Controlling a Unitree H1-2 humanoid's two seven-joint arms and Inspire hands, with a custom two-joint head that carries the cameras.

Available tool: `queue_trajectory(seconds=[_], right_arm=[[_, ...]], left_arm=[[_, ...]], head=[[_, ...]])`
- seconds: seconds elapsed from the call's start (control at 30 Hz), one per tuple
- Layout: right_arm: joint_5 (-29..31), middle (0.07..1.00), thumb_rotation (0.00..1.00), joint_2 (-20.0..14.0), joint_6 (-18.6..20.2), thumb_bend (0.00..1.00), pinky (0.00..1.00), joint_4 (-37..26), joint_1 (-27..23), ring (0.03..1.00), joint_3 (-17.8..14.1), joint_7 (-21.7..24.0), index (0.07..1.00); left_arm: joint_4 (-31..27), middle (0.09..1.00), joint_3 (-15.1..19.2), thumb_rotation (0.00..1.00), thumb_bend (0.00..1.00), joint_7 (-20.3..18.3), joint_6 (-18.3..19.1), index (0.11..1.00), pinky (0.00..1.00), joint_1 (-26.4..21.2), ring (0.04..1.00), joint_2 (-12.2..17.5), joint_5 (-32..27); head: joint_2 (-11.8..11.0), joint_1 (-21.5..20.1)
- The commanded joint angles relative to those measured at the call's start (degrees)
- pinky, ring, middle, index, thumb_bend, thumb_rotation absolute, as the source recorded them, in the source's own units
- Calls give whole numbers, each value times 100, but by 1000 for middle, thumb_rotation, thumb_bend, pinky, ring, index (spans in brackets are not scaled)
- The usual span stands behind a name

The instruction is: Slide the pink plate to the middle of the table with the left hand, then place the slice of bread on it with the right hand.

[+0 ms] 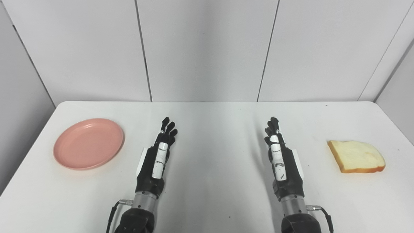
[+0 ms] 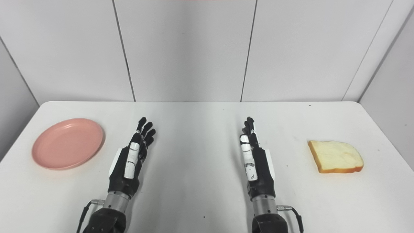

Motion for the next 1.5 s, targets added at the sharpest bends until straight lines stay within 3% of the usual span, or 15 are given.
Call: queue_trajectory(seconds=[0.0,0.93,1.23,1.33,1.47], right_arm=[[-27,1000,1000,7,-237,486,1000,-63,-143,996,19,-9,1000],[-1,1000,1000,8,-163,505,1000,-75,-127,993,1,3,1000],[194,1000,1000,-200,-154,427,1000,-132,-144,1000,-101,117,1000],[437,1000,1000,-300,-219,442,1000,-40,-172,1000,-195,209,1000],[588,1000,1000,-414,-230,446,1000,1,-181,1000,-257,258,1000]], left_arm=[[-169,978,-21,1000,652,10,-103,985,980,-185,959,-43,24],[-99,973,-34,999,659,44,-136,979,967,-208,958,-53,61],[81,952,-174,999,674,317,-197,956,935,-235,942,-257,449],[262,951,-270,1000,668,400,-275,956,914,-297,938,-304,658],[380,941,-325,1000,670,506,-168,949,915,-349,938,-454,761]], head=[[2,1],[-29,86],[-187,963],[-285,1454],[-378,1815]])
